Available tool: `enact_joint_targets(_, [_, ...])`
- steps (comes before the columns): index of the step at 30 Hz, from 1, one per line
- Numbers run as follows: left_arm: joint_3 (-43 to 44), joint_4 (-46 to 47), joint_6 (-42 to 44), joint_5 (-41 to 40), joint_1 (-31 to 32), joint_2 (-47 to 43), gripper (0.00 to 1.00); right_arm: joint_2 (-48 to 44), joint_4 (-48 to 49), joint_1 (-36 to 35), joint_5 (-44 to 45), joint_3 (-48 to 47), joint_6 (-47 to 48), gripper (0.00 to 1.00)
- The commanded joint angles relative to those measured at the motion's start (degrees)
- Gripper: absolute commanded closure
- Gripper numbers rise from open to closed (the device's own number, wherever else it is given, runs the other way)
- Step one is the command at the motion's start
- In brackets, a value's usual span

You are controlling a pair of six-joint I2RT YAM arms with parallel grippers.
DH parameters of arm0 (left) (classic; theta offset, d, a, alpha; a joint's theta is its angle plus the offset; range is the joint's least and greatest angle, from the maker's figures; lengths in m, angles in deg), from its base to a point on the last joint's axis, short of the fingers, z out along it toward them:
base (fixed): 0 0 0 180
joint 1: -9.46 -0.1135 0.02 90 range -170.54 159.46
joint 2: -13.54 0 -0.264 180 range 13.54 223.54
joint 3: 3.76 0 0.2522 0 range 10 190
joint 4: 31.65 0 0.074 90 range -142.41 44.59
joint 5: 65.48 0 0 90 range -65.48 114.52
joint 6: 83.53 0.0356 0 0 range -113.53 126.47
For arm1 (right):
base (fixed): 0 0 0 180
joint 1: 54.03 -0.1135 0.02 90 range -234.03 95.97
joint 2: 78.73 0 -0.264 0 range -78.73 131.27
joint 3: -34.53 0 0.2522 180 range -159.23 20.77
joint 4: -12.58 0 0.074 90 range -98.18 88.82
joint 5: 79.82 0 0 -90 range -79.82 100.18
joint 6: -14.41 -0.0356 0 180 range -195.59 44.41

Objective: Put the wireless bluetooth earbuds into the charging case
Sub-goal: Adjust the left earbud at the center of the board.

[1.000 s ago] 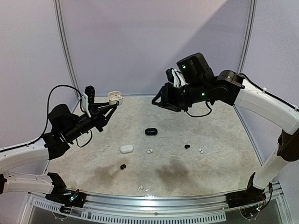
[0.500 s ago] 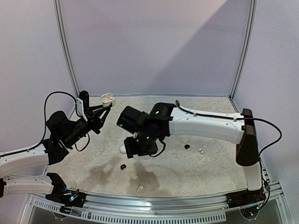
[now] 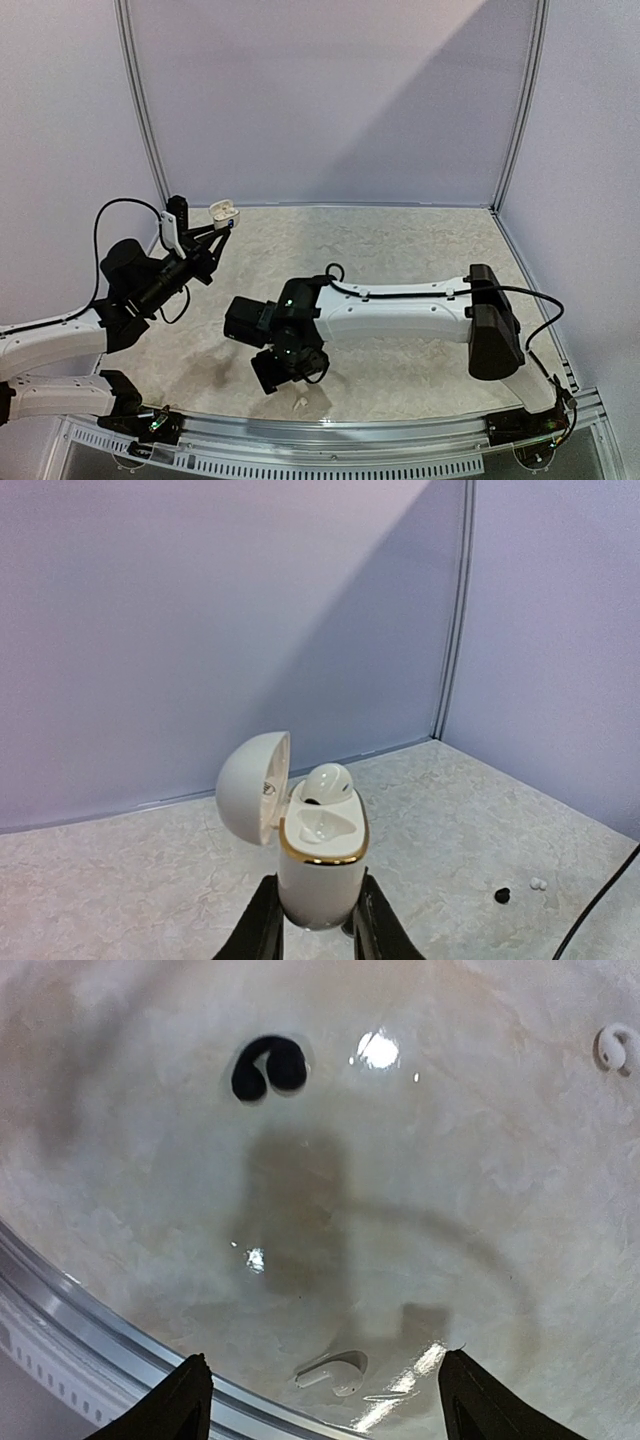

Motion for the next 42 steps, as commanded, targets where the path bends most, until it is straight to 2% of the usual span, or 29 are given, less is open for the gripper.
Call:
enact_joint_targets(1, [-1.71,1.77,-0.12,2.25,-0.68,-1.12,1.00,3.41,-3.39,-2.80,3.87,0.45,-4.87,0.21])
enact_joint_targets(9, [-2.66,0.85,-2.33,6.04,-0.68,-4.22,1.00,4.71,-2.81,-5.18,7.75,1.19,-16.62,0.22])
enact_joint_targets(25, [-4.22,2.66,-1.44,7.43,1.68,-7.80,1.00,5.03,-9.16,-5.85,8.19,6.92,-28.25,0.28])
enact_joint_targets(36, [-4.22,2.51,-1.20,7.52,2.07,-8.25,1.00,-0.99,-10.00,-5.87,10.15,13.01,-28.84,0.28])
enact_joint_targets(39, [-4.15,2.36,-1.11,7.49,2.13,-8.15,1.00,-1.21,-8.86,-5.81,10.06,12.41,-26.29,0.28])
enact_joint_targets(42, [-4.26,2.33,-0.99,7.45,2.13,-8.12,1.00,-1.71,-4.44,-5.82,9.85,11.16,-19.52,0.28])
